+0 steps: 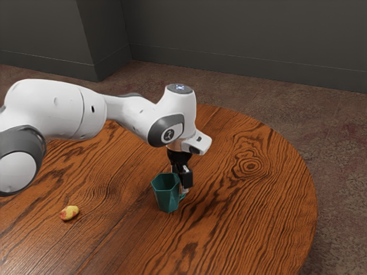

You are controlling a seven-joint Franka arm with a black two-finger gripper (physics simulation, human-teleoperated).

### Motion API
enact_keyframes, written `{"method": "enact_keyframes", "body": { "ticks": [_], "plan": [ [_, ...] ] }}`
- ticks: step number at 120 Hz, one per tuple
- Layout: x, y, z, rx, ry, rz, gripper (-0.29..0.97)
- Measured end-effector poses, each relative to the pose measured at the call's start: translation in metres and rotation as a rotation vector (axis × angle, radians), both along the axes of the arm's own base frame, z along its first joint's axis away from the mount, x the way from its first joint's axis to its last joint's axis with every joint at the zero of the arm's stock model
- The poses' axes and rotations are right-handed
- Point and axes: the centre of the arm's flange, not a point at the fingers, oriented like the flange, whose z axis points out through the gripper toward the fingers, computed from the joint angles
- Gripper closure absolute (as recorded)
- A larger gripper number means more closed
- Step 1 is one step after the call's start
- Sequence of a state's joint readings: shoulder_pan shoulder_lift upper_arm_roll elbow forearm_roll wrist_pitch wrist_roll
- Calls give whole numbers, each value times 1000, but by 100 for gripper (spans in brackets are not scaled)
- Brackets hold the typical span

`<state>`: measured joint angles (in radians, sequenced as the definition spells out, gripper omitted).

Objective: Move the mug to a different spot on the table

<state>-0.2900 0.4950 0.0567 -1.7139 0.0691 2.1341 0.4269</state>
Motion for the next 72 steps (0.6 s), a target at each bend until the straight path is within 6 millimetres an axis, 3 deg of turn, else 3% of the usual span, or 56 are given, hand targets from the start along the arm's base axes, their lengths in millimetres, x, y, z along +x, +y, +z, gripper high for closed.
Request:
{"method": "enact_keyframes", "body": {
  "ticks": [24,72],
  "plan": [
    [1,0,-5,0,-1,-17,2],
    [6,-3,-7,-5,-51,-38,53]
  ]
}}
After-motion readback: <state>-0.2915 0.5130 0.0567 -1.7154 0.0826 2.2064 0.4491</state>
